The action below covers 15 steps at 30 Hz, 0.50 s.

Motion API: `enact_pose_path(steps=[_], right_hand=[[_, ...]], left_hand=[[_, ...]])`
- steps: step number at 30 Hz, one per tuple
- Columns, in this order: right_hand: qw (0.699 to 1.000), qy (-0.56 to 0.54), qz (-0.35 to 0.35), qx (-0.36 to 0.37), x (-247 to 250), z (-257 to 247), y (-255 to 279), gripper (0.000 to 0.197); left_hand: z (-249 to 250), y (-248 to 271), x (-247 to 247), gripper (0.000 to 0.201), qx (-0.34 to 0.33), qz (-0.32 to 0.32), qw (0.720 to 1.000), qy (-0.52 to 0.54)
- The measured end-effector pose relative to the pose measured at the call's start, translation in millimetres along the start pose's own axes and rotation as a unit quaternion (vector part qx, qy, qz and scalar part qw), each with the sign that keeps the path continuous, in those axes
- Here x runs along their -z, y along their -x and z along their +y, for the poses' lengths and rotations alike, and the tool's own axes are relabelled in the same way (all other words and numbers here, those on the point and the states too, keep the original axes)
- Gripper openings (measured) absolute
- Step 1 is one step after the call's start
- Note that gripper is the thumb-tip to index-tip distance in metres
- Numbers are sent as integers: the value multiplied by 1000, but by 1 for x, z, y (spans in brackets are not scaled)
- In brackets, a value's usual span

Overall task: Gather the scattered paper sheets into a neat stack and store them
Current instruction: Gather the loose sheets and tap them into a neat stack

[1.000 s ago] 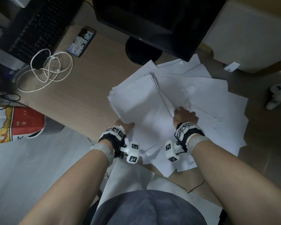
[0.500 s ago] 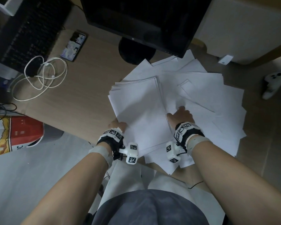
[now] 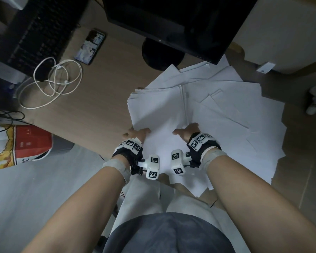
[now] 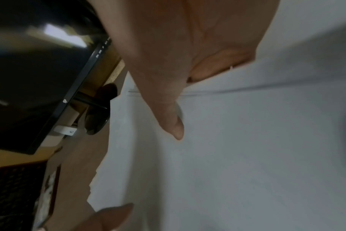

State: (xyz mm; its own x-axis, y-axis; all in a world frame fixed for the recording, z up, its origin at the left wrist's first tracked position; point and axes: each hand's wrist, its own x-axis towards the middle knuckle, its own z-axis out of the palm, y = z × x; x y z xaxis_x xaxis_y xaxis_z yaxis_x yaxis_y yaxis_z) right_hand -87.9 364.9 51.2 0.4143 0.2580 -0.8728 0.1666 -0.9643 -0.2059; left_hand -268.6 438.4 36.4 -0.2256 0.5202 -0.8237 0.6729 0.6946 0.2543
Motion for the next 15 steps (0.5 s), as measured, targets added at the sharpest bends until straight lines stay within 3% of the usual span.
enact_pose_path(steps=[4,7,11,13,15], right_hand=[[998,2,-13,62,-22,-8,2,72],[997,-4,-23,76,-32,-21,6,82],[995,-29,1,95,-24,-27,9,76],[988,-58,-14,145,-17,-22,14,62],[973,-119,-26,196,-8,-15,25,46]], left_hand=[[1,-1,14,85,-5,27,1000,-4],[-2,-2,26,88,5,12,1000,25],[-9,-10,41,96,19,11,999,38],[-5,-1,43,88,19,5,999,45],[0,2,41,64,1,2,999,33]])
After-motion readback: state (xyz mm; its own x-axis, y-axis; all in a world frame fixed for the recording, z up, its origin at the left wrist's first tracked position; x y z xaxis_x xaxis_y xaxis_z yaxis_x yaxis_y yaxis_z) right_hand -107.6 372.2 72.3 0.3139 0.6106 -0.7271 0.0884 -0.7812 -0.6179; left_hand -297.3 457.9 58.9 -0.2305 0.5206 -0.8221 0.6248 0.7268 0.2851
